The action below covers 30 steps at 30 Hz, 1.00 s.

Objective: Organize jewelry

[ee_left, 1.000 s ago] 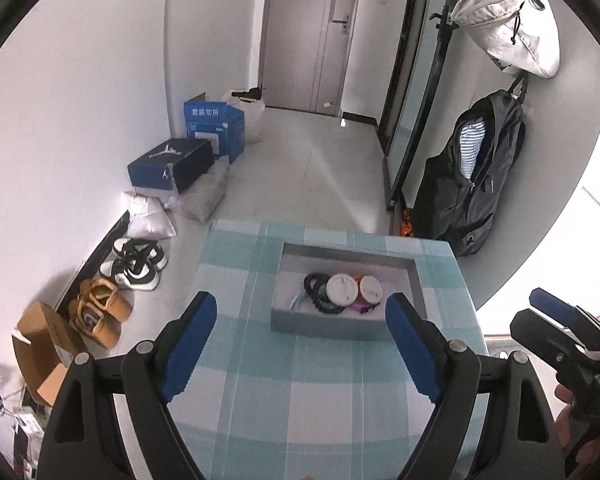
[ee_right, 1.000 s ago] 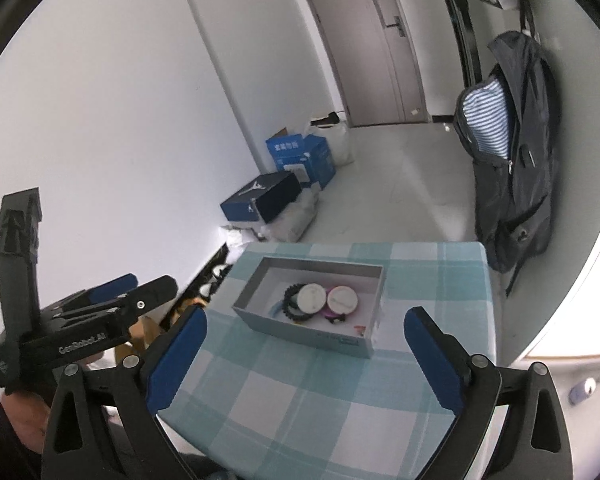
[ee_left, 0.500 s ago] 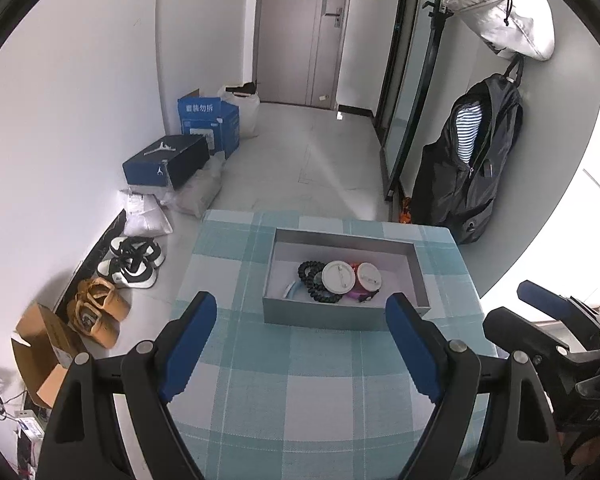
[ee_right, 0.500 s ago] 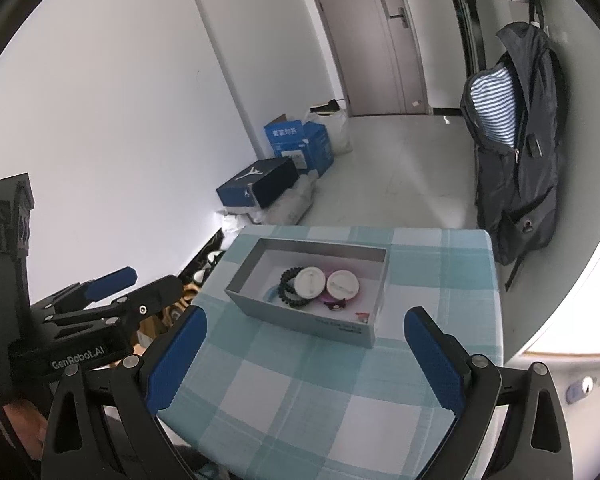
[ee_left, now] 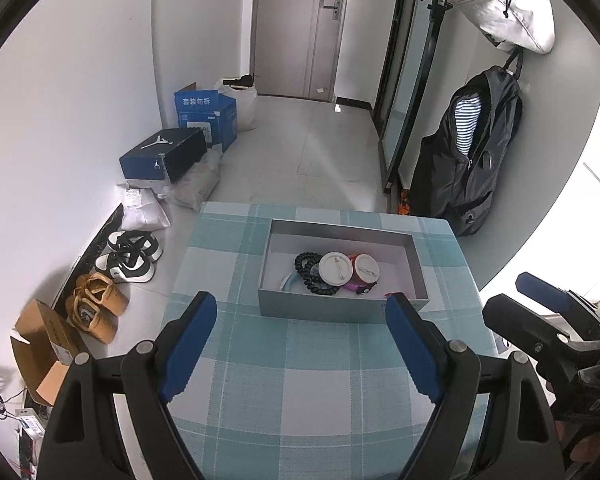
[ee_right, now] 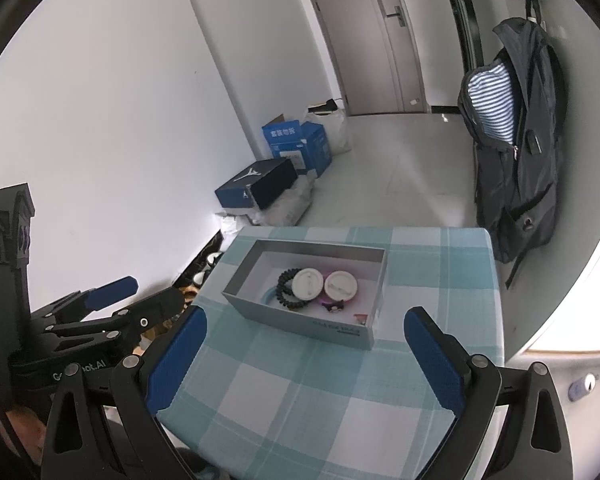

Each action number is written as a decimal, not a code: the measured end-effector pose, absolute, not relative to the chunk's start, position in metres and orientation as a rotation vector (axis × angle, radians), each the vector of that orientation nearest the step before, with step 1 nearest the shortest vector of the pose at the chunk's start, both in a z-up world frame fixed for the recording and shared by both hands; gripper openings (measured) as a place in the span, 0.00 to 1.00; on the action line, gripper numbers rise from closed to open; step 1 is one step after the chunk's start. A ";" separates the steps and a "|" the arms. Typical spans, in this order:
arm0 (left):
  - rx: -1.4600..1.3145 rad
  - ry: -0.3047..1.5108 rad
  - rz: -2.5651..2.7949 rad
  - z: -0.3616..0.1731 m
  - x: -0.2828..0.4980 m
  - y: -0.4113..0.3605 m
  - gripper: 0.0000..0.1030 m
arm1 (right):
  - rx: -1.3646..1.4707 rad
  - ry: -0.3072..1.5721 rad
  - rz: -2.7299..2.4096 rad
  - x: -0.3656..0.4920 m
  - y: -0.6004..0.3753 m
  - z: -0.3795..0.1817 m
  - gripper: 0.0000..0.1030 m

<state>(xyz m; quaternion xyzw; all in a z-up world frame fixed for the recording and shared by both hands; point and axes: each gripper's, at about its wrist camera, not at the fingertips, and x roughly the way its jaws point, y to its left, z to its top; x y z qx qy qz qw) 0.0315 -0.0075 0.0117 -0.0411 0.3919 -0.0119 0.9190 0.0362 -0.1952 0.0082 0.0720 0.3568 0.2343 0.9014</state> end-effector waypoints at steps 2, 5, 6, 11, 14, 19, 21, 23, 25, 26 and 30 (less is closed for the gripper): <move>-0.080 0.801 -0.022 0.012 0.031 -0.008 0.81 | 0.152 0.739 0.482 0.036 -0.196 0.008 0.97; -0.078 0.799 -0.025 0.013 0.031 -0.008 0.81 | 0.158 0.740 0.482 0.036 -0.196 0.008 0.97; -0.079 0.800 -0.024 0.013 0.031 -0.008 0.81 | 0.160 0.740 0.481 0.036 -0.196 0.007 0.97; -0.077 0.804 -0.024 0.012 0.031 -0.007 0.81 | 0.158 0.740 0.483 0.037 -0.196 0.007 0.97; -0.079 0.805 -0.028 0.012 0.031 -0.007 0.81 | 0.159 0.738 0.481 0.036 -0.196 0.008 0.97; -0.079 0.800 -0.022 0.013 0.032 -0.008 0.81 | 0.160 0.741 0.481 0.037 -0.196 0.008 0.97; -0.079 0.799 -0.024 0.013 0.031 -0.008 0.81 | 0.159 0.741 0.479 0.036 -0.196 0.008 0.97; -0.081 0.798 -0.023 0.013 0.031 -0.008 0.81 | 0.160 0.740 0.480 0.036 -0.195 0.008 0.97; -0.079 0.800 -0.028 0.013 0.032 -0.009 0.81 | 0.160 0.741 0.480 0.036 -0.196 0.008 0.97; -0.078 0.799 -0.027 0.013 0.032 -0.009 0.81 | 0.159 0.742 0.481 0.036 -0.195 0.008 0.97; -0.082 0.799 -0.029 0.013 0.032 -0.010 0.81 | 0.159 0.742 0.480 0.036 -0.195 0.008 0.97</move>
